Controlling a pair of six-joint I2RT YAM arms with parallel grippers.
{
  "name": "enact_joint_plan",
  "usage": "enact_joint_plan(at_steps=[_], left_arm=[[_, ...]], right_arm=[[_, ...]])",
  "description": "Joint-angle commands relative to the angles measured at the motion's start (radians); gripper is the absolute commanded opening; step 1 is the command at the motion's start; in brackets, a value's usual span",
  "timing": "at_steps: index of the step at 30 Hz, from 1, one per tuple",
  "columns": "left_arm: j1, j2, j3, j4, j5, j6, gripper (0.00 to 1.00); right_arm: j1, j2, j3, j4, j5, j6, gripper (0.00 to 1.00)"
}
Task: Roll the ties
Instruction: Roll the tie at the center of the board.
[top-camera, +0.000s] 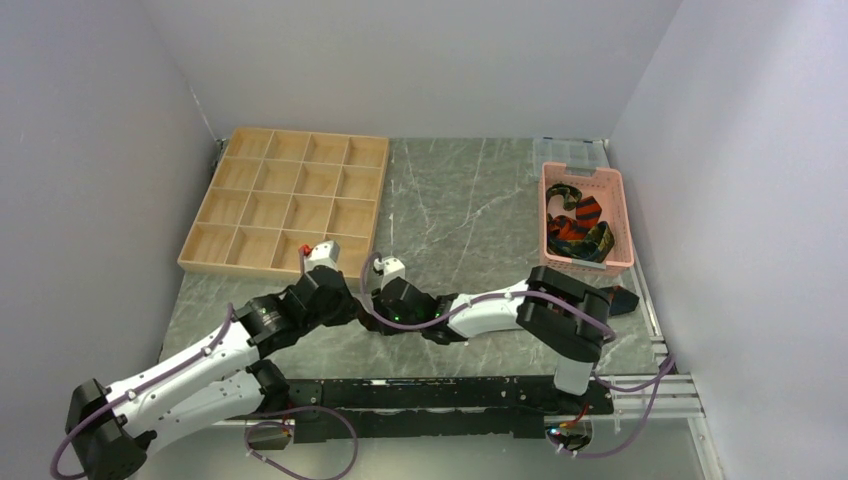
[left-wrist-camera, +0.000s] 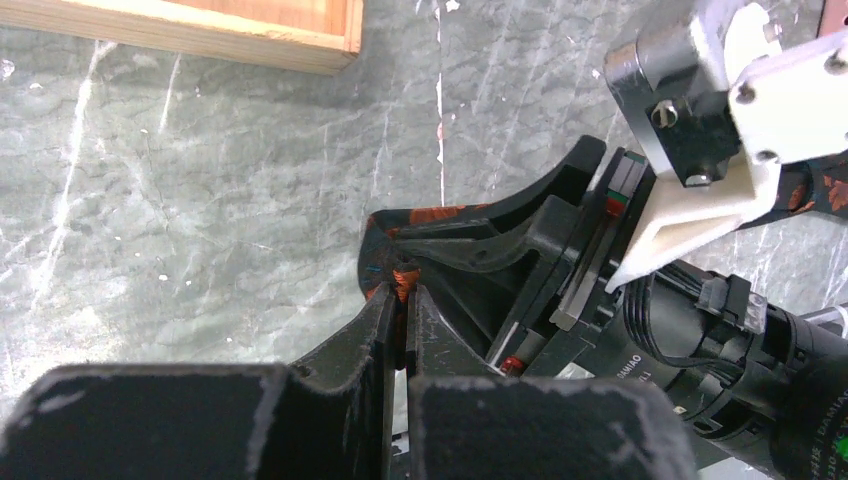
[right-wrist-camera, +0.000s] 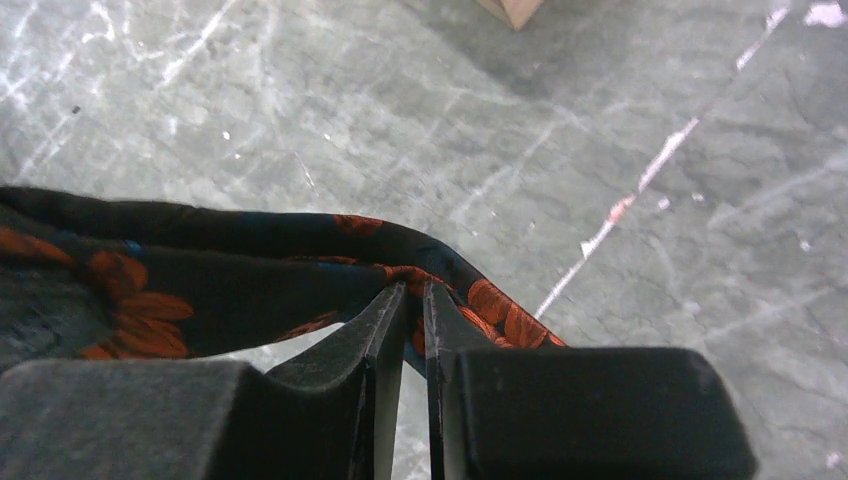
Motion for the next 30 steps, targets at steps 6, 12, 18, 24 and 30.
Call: enact_joint_plan(at_steps=[6, 12, 18, 24, 30], left_arm=[[-0.008, -0.018, -0.026, 0.019, 0.001, -0.019, 0.03], [-0.01, -0.01, -0.013, -0.006, -0.027, -0.005, 0.03], [-0.01, 0.033, 0.023, -0.037, -0.069, 0.024, 0.03], [-0.011, 0.063, 0.048, -0.038, -0.079, 0.042, 0.03], [-0.038, 0.172, 0.112, -0.013, -0.078, 0.076, 0.03]], right_arm=[[0.005, 0.074, 0.069, 0.057, -0.056, 0.005, 0.17], [0.004, 0.008, 0.016, 0.039, 0.006, 0.003, 0.18], [0.004, -0.124, -0.045, -0.006, 0.094, -0.011, 0.19], [0.001, -0.286, -0.17, -0.063, 0.163, 0.003, 0.19], [-0.049, -0.425, -0.344, -0.11, 0.217, 0.072, 0.19]])
